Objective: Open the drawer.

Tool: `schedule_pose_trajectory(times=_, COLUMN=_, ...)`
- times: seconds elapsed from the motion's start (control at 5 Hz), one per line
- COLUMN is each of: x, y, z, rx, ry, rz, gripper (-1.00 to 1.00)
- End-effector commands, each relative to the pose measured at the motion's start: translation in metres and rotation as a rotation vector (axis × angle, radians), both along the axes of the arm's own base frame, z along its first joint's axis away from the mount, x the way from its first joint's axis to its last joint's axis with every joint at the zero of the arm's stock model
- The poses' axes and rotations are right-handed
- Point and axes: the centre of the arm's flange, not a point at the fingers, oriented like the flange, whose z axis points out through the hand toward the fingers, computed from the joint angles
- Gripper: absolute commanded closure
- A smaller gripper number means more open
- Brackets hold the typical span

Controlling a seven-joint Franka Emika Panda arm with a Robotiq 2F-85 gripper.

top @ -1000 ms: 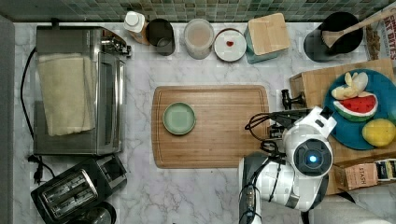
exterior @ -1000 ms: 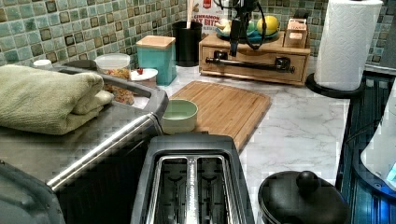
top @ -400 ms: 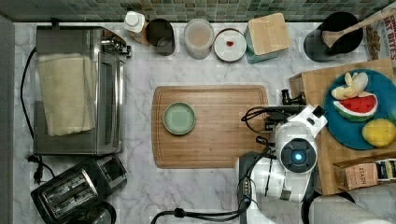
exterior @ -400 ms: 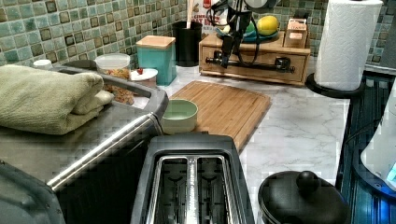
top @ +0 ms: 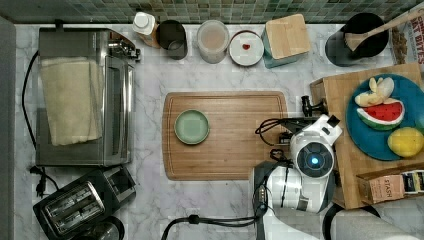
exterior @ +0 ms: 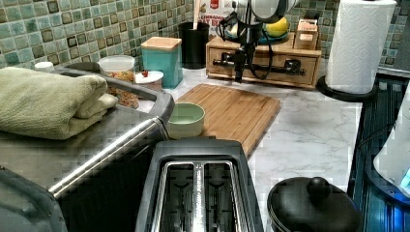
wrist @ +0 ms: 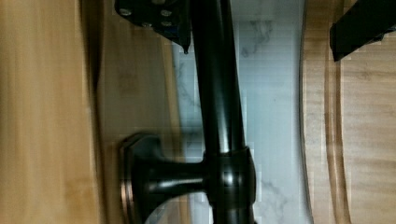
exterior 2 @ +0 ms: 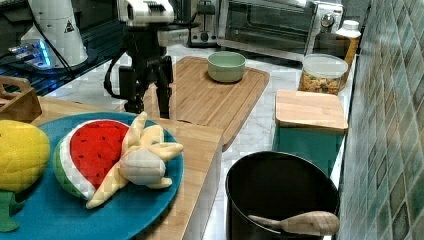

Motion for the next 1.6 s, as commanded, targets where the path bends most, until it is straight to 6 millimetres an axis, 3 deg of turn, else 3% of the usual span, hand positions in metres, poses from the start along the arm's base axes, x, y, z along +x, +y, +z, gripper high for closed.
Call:
schedule_pose_trajectory(times=0.2, x=0.019, y=-0.004, z=-0.004, rx=0.036, ry=0.075, rz=0.133, gripper=-1.00)
schedule_pose_trajectory(times=0.4, x=0.017, y=0.015, z=0.002, rx=0.050, ry=0.074, rz=0.115, gripper=-1.00)
schedule_pose_trajectory(times=0.6, x=0.027, y=0.027, z=-0.005, rx=0.102, ry=0.155, rz=0.160, gripper=-1.00)
schedule_pose_trajectory(times=0.8, x=0.033, y=0.038, z=-0.029, rx=0.228, ry=0.171, rz=0.187, gripper=-1.00)
schedule_pose_trajectory(times=1.4, x=0.003, y=0.163, z=-0.013, rx=0.193, ry=0.190, rz=0.084, gripper=-1.00)
schedule_pose_trajectory(times=1.6, x=-0.009, y=0.194, z=-0.012, rx=0.177, ry=0.229, rz=0.103, gripper=-1.00)
